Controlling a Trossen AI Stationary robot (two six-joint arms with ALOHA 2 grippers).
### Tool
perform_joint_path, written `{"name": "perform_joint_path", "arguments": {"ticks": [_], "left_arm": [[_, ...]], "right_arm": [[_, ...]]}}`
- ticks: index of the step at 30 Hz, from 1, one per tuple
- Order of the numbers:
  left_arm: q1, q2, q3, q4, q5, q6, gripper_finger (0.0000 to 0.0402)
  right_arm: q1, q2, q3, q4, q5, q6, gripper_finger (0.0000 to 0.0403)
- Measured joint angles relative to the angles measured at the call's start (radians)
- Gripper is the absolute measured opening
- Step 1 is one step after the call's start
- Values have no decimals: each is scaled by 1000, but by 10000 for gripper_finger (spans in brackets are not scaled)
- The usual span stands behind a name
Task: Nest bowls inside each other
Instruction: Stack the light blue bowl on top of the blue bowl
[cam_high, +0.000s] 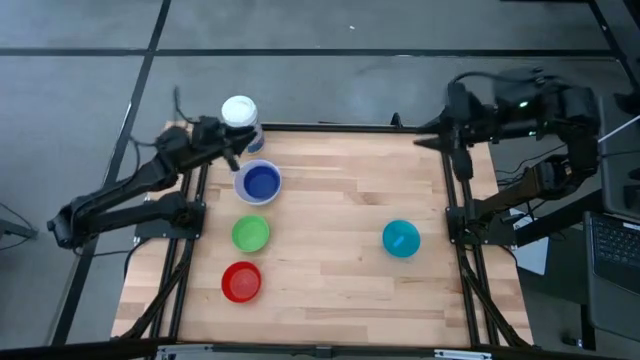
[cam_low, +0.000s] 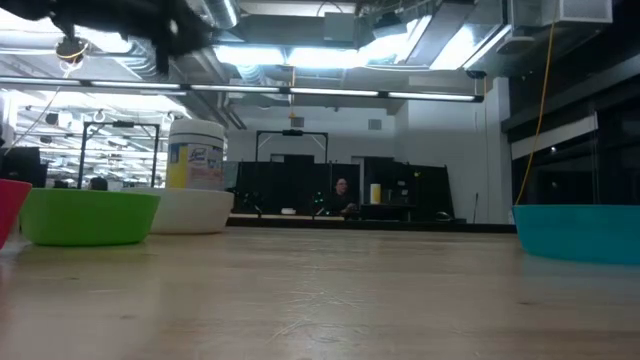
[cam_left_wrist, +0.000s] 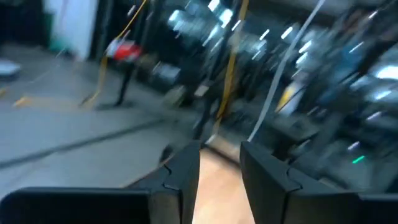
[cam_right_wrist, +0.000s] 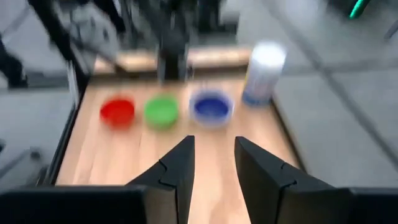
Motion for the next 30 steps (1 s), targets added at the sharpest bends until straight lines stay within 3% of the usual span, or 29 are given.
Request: {"name": "perform_joint_path", "arguments": {"ticks": [4,6,12,17,23,30], "left_arm": [[-13,-83,39,-6,49,-19,104],[-33,-107,70,-9,56,-6,102],[-121,-111,233,-125,76,120,102],[-226,-29,391,-315,67,211,102],[-374,145,546,-616,-38,263,102],[-506,261,605,-649,-109,271,100]], "right_arm": [[0,-10,-98,-160,-53,74,116],[0,-46,-218,-133,-119,98,116],[24,-178,-627,-90,-172,187,116],[25,-254,-950,99,-239,252,116],[17,-272,-1228,261,-236,303,120],[-33,-272,-1440,398,-260,348,153]]}}
